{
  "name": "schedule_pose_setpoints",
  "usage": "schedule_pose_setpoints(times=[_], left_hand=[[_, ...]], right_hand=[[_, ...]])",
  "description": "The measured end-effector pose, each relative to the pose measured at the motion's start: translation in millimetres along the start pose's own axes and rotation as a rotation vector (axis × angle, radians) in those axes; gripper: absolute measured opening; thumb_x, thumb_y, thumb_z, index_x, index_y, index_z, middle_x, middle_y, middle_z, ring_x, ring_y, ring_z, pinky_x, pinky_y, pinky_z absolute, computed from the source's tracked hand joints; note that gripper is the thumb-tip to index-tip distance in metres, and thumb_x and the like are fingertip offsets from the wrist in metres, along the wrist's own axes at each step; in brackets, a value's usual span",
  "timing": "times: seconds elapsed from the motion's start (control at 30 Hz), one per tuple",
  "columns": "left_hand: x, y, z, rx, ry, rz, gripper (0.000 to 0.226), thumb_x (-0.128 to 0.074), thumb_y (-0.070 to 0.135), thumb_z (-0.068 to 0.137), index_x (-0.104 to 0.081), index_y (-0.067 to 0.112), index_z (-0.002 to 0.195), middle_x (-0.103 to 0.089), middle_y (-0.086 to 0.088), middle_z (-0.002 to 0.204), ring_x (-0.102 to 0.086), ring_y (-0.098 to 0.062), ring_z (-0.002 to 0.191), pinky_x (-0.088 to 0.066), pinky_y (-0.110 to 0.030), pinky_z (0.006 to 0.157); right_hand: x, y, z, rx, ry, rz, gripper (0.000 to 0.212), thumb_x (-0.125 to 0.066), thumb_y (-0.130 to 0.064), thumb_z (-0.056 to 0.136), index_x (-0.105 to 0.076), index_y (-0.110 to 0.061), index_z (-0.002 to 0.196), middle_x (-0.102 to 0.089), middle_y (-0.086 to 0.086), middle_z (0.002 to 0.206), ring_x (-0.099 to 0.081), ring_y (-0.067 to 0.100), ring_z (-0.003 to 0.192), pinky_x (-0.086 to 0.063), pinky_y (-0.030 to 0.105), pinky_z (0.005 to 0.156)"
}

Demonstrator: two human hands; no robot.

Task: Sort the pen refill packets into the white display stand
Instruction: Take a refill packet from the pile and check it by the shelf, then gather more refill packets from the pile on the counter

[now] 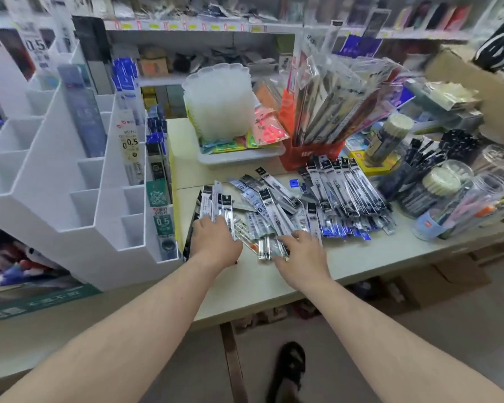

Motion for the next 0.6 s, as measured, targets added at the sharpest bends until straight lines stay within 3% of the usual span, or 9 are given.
schedule_pose_setpoints(times=[0.13,0.2,0.37,0.6], left_hand=[[-2.9,4.6,35.0,0.165,-0.035,0.07,0.099,-0.057,0.069,0.083,-0.02,0.008,0.151,-0.015,-0.027,0.156,-0.018,-0.043,0.143,-0.025,-0.046,0.116],[-6.6,4.9,48.3,0.275,-0.067,0.089,0.12,-0.056,0.08,0.075,-0.005,0.007,0.155,-0.006,-0.03,0.159,-0.013,-0.047,0.145,-0.023,-0.049,0.118],[-11.5,5.8,61.7,0.475,-0.098,0.077,0.144,-0.061,0.09,0.059,0.004,0.005,0.155,-0.018,-0.026,0.156,-0.021,-0.043,0.143,-0.032,-0.049,0.112],[4.1,12.2,70.6,0.565,-0.144,0.035,0.124,-0.076,0.072,0.064,-0.013,0.01,0.151,-0.027,-0.022,0.146,-0.032,-0.039,0.134,-0.039,-0.044,0.106]], right_hand=[[-13.7,-0.3,21.4,0.129,-0.14,-0.215,0.073,-0.035,-0.068,0.094,-0.006,-0.041,0.156,0.01,0.005,0.166,0.004,0.031,0.152,-0.003,0.051,0.121],[-19.6,2.6,38.9,0.169,-0.204,-0.239,0.078,-0.028,-0.071,0.094,0.005,-0.039,0.157,0.02,0.006,0.165,0.016,0.031,0.152,0.006,0.053,0.121],[-15.3,5.8,89.4,0.281,-0.277,-0.32,0.083,-0.034,-0.065,0.097,0.009,-0.028,0.158,0.021,0.013,0.164,0.014,0.036,0.152,0.004,0.054,0.121],[9.6,1.7,146.8,0.332,-0.267,-0.264,0.081,-0.054,-0.043,0.091,-0.011,-0.026,0.157,0.0,0.013,0.165,-0.006,0.036,0.15,-0.01,0.053,0.121]])
Point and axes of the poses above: each hand's wrist, its own z-axis towards the middle knuckle, its own x-axis out of the back of the hand, y = z × x, the point moved 3 cm from there along z, towards the middle knuckle
